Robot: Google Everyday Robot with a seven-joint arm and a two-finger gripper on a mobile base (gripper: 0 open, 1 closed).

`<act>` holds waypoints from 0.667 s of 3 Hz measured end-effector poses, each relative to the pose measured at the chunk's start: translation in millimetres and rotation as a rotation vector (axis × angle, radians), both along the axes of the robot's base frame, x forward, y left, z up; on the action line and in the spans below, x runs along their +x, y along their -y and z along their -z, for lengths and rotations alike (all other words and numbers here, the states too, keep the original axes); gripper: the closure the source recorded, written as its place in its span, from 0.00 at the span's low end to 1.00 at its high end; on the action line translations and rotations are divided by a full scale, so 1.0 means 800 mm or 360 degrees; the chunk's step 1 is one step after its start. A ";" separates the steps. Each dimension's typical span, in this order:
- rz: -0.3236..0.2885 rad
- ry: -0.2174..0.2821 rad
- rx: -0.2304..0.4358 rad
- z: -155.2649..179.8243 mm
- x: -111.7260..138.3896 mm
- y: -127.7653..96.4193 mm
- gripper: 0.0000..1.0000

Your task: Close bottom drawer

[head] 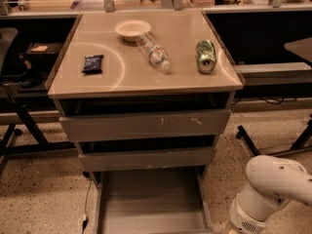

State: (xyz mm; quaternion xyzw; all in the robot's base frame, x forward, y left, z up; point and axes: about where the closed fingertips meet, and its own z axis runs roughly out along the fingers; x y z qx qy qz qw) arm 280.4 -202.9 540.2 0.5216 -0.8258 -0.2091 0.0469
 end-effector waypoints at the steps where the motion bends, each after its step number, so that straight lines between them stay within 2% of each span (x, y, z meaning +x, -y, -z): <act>1: 0.0000 -0.0005 0.0003 0.002 -0.001 0.000 1.00; 2: 0.0008 -0.0073 0.0044 0.047 -0.005 -0.001 1.00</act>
Offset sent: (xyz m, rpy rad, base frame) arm -0.0134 0.0043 -0.1616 0.1203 0.1921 -0.0245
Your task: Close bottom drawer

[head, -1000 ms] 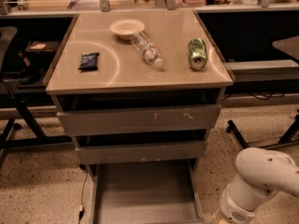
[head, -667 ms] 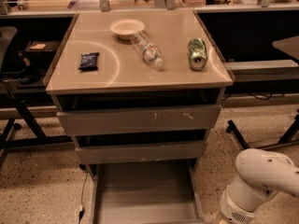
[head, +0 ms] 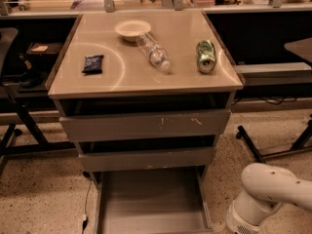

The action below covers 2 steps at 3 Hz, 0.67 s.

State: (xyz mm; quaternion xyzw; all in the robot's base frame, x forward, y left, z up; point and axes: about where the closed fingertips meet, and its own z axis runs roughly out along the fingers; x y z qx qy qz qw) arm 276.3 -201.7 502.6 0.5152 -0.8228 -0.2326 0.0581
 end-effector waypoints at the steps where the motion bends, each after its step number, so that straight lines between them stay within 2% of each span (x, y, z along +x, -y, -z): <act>1: 0.0073 -0.0068 0.0069 0.083 0.009 0.001 1.00; 2: 0.0126 -0.0173 0.0152 0.157 0.009 -0.003 1.00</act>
Offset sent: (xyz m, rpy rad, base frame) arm 0.0043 0.0079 -0.2037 0.1690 0.2066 -0.1219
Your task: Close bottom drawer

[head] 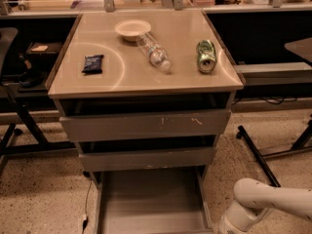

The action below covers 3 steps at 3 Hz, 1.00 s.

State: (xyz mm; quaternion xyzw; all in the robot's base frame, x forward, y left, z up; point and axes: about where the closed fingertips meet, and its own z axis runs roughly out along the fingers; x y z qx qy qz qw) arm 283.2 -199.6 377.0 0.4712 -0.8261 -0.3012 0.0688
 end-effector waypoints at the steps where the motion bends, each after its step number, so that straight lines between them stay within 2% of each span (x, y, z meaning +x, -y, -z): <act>1: 0.0031 -0.0137 0.0049 0.055 -0.009 -0.005 1.00; 3: 0.0037 -0.0179 0.0106 0.076 -0.017 -0.013 1.00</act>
Offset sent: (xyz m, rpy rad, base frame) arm -0.0066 0.0036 -0.0396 0.0277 0.0766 -0.0176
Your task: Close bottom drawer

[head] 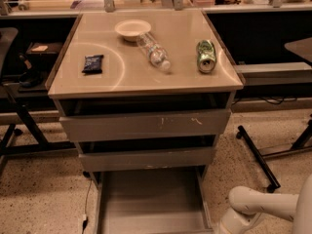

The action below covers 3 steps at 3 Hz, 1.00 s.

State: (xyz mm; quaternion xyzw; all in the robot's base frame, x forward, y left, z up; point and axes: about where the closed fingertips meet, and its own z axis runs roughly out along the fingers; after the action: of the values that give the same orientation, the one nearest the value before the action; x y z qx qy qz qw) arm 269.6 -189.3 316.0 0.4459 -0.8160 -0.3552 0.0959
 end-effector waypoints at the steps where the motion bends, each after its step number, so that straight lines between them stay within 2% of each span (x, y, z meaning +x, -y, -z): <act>1: 0.0107 0.0058 0.0119 0.038 0.016 -0.007 1.00; 2: 0.0240 0.0134 0.0199 0.070 0.037 -0.009 1.00; 3: 0.0338 0.0167 0.0240 0.101 0.047 -0.012 1.00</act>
Offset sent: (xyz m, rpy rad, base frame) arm 0.0560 0.0053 -0.0841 0.1804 -0.1519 -0.2569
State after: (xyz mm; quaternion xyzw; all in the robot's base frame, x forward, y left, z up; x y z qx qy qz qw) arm 307.3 -180.1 235.5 0.3808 -0.8335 -0.3999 -0.0189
